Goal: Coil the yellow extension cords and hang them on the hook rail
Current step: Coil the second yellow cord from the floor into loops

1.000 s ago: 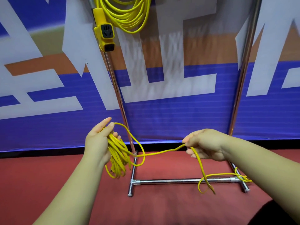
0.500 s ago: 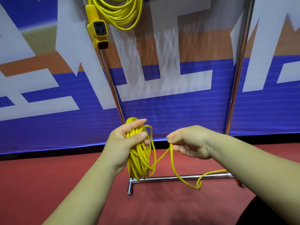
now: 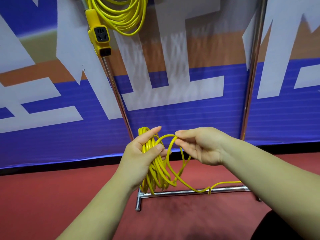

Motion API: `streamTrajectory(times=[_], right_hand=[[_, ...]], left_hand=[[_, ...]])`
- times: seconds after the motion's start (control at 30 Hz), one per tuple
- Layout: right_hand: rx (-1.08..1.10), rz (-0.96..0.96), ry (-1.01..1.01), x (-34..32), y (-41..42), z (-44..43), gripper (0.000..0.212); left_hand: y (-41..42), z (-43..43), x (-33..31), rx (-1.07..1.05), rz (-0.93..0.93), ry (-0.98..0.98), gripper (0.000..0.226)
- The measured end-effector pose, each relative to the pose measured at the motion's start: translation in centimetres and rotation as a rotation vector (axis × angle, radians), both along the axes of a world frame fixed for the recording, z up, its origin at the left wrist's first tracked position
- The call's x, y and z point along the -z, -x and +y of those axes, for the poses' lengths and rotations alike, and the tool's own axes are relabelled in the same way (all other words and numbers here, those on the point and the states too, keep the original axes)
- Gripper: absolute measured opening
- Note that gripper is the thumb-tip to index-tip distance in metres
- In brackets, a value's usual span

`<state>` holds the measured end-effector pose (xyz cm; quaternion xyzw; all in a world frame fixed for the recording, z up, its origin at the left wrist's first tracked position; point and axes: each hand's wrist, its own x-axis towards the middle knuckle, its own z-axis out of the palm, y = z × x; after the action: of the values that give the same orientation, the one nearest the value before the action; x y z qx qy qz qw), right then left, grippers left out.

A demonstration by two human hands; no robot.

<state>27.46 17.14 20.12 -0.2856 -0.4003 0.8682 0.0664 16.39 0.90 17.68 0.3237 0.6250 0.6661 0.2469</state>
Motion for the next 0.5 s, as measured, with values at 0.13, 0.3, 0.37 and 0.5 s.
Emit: streamTrajectory(times=[0.13,0.3,0.37,0.5], right_hand=[[0.046,0.087,-0.011,0.1,0.1,-0.3,0.010],[-0.035,0.106,-0.380,0.3,-0.2,-0.5,0.013],[-0.061,0.088,-0.630,0.4,-0.4,-0.4,0.012],[0.038,0.076,-1.074,0.6,-0.6,0.5,0.008]], left_hand=[[-0.5,0.2,-0.3,0.089,-0.076,-0.033,0.050],[-0.5,0.2,-0.4,0.154,-0.081,-0.055,0.045],[-0.4,0.1,-0.6,0.176,-0.074,-0.067,0.038],[-0.1,-0.3,-1.3,0.242,-0.081,-0.109,0.028]])
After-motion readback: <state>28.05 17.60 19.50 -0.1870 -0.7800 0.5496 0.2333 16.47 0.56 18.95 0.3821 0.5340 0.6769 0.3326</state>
